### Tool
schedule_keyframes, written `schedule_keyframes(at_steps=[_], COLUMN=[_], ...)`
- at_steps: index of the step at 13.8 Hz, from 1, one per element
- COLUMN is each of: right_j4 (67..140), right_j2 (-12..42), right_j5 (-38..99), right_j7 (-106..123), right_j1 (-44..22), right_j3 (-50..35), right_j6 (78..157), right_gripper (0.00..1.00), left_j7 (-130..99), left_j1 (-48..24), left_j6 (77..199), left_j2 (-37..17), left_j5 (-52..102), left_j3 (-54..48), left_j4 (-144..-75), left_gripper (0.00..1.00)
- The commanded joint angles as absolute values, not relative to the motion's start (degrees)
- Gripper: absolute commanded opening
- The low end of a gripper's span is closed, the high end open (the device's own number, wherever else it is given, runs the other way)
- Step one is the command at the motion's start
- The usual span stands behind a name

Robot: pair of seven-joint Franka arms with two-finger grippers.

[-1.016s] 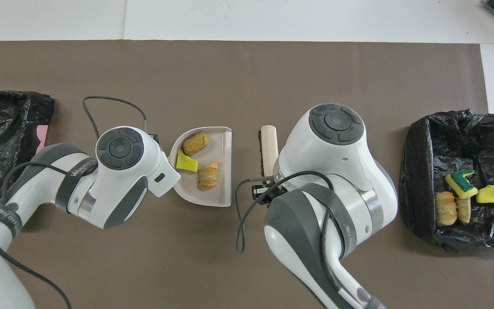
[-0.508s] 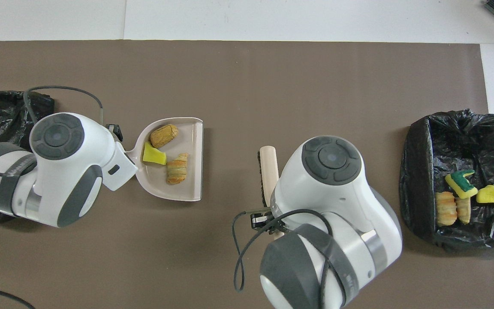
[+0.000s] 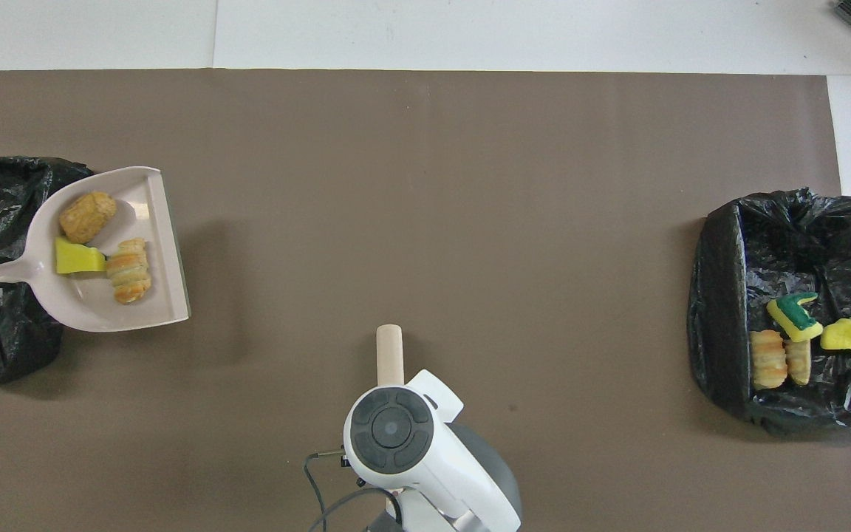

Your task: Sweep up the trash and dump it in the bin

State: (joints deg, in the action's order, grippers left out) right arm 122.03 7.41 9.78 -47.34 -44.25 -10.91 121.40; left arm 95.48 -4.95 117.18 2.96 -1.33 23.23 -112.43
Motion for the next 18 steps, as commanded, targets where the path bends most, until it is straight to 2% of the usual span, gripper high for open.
schedule_keyframes(at_steps=[1, 2, 7, 9, 15, 18], right_j4=[122.97, 122.70, 116.46, 113.57, 101.62, 97.92], right_j2=[7.82, 7.82, 7.56, 6.60, 4.04, 3.08], right_j5=[6.77, 5.38, 5.01, 4.92, 5.01, 5.97], right_j7=[-50.53, -50.62, -50.45, -49.58, -33.70, -26.30], right_j1=[-44.74, -44.74, -42.55, -39.83, -28.06, -21.47], right_j3=[-10.81, -10.81, -10.63, -10.72, -10.64, -10.55], right_j6=[122.79, 122.52, 114.45, 110.68, 94.68, 90.80], right_gripper=[0.20, 0.99, 1.00, 1.00, 1.00, 1.00], left_j7=[104.30, 105.98, 110.48, 109.26, 96.01, 91.67], left_j1=[-5.45, -5.36, -1.94, -2.46, -4.82, -6.32], left_j6=[116.72, 117.41, 122.52, 126.10, 126.22, 124.72], left_j2=[-0.78, -2.36, -9.13, -9.84, -8.79, -8.09], left_j5=[0.09, -0.52, -12.36, -21.23, -38.55, -46.74], left_j3=[29.33, 30.49, 31.82, 31.73, 31.29, 30.94], left_j4=[-105.76, -103.91, -95.20, -95.27, -97.20, -97.82], left_gripper=[0.00, 0.00, 0.00, 0.00, 0.00, 0.00])
